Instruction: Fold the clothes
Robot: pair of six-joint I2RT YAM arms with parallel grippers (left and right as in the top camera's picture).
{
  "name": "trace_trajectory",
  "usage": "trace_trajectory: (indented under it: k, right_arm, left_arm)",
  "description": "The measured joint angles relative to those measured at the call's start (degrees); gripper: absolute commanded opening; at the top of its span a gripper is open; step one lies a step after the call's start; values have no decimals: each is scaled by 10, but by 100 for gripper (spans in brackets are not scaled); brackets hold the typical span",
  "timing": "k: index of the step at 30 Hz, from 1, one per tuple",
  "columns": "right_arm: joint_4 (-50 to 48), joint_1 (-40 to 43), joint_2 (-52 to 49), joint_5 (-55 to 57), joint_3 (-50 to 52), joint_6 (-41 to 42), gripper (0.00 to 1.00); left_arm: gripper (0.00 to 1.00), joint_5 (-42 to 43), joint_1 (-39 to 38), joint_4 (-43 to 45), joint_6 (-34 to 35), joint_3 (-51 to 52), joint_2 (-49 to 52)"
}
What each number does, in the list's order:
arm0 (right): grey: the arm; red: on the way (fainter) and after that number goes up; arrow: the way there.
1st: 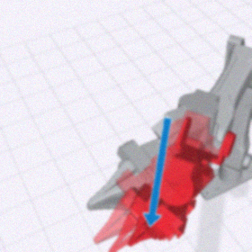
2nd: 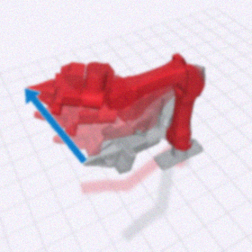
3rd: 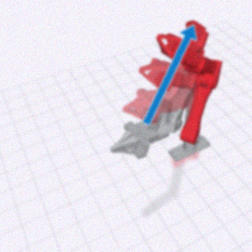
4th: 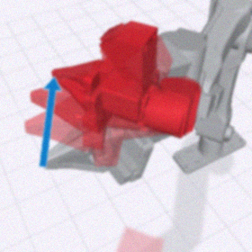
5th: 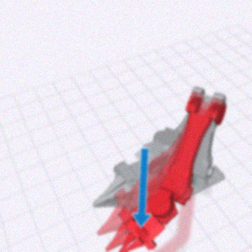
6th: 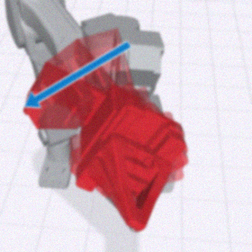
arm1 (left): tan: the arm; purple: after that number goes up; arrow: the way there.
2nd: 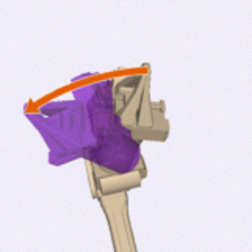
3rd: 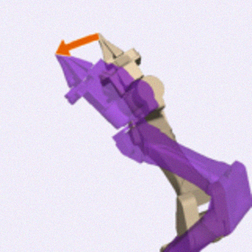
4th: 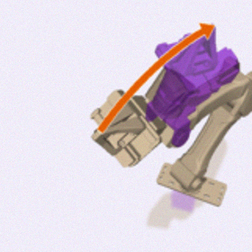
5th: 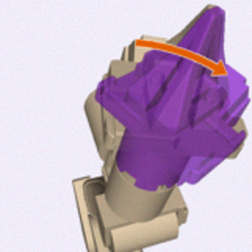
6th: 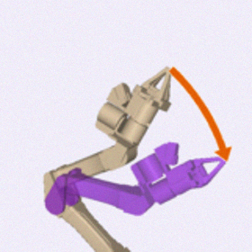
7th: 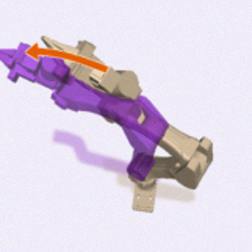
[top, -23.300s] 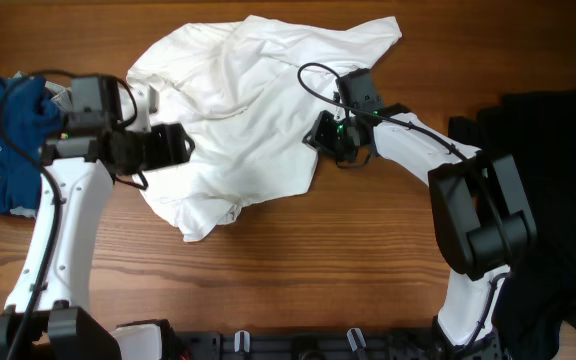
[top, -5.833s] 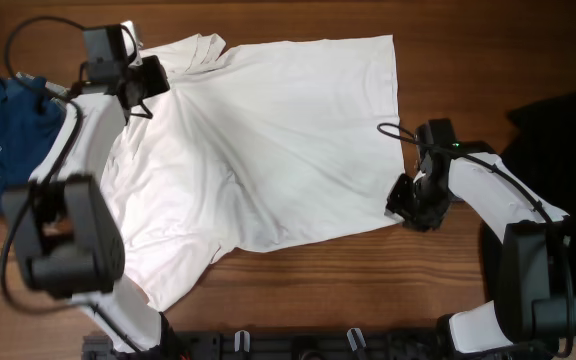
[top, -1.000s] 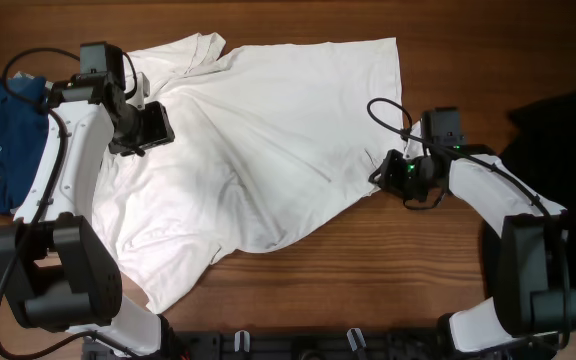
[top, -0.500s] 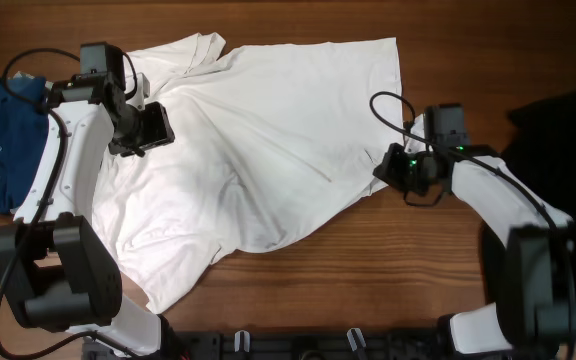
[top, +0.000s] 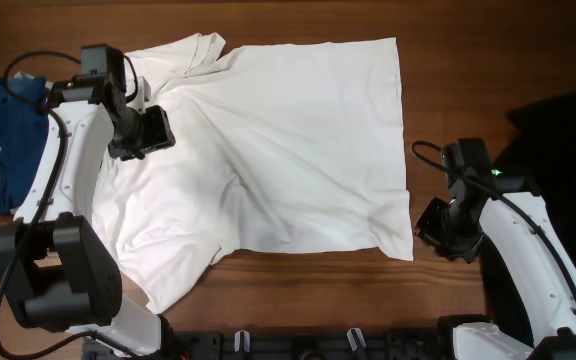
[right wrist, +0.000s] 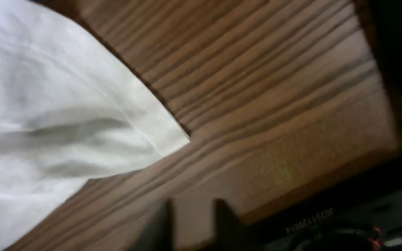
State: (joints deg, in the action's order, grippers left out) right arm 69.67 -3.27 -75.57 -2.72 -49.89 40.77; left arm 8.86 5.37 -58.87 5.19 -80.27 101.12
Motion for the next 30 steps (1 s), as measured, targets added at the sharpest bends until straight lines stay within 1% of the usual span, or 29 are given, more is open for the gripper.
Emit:
trace_trajectory:
  k: [1, 3, 4, 5, 6, 7, 8, 9, 10, 11, 12, 13, 14, 16, 17, 19, 20, 22, 26, 28, 30]
  right_arm:
    - [-23, 0, 0, 1, 0, 0, 53]
    - [-108, 0, 1, -10, 4, -37, 53]
    - [-171, 1, 0, -27, 6, -67, 52]
    - [-211, 1, 0, -43, 6, -90, 49]
    - [-248, 1, 0, -60, 6, -109, 44]
    - [-272, 1, -1, -71, 6, -121, 36]
    - [-316, 1, -9, -83, 6, -137, 29]
    - [-335, 1, -17, -89, 6, -144, 19]
    - [-349, 1, -25, -93, 6, -147, 12]
    - [-393, 1, -55, -105, 5, -152, 9]
    - [-410, 1, -88, -115, 5, -150, 8]
    - [-414, 1, -119, -125, 5, -147, 6]
    - [-411, 1, -152, -134, 5, -143, 5]
    - [-384, 1, -207, -145, 5, -134, 5]
    - [-365, 1, -220, -148, 5, -129, 5]
    - [-312, 3, -231, -160, -2, -121, 5]
    - [-298, 3, -231, -161, -2, -121, 5]
    - [-301, 3, -231, -162, -2, -131, 6]
    - [-323, 9, -217, -159, -2, -153, 11]
    - [-303, 18, -167, -162, -2, -170, 13]
    - [-268, 20, -101, -164, -2, -181, 15]
  left_arm:
    - [52, 0, 0, -14, 0, 0, 0]
    - [52, 3, 0, -29, 0, 0, 0]
    - [52, 8, 0, -40, 0, 0, 0]
    - [50, 13, 0, -56, 0, 0, 0]
    - [49, 17, 0, -71, 1, -1, 0]
    - [47, 19, 0, -94, 6, -1, 0]
    - [45, 21, 0, -116, 11, 0, 0]
    - [42, 21, 0, -126, 22, 2, 0]
    - [40, 19, 0, -127, 32, 7, 0]
    - [37, 6, 0, -114, 52, 27, -3]
    - [32, -17, 0, -97, 73, 57, -3]
    - [25, -36, 0, -71, 90, 83, -4]
    - [22, -52, 2, -49, 106, 110, -4]
    - [19, -73, 14, -12, 130, 151, -4]
    - [16, -81, 22, 0, 139, 163, -4]
    - [14, -97, 54, 18, 157, 189, -4]
    - [14, -102, 72, 30, 164, 198, -4]
    - [12, -109, 92, 50, 168, 206, -4]
    - [8, -112, 104, 94, 171, 222, -5]
    - [4, -120, 104, 111, 173, 240, -5]
    - [4, -134, 104, 116, 181, 255, -7]
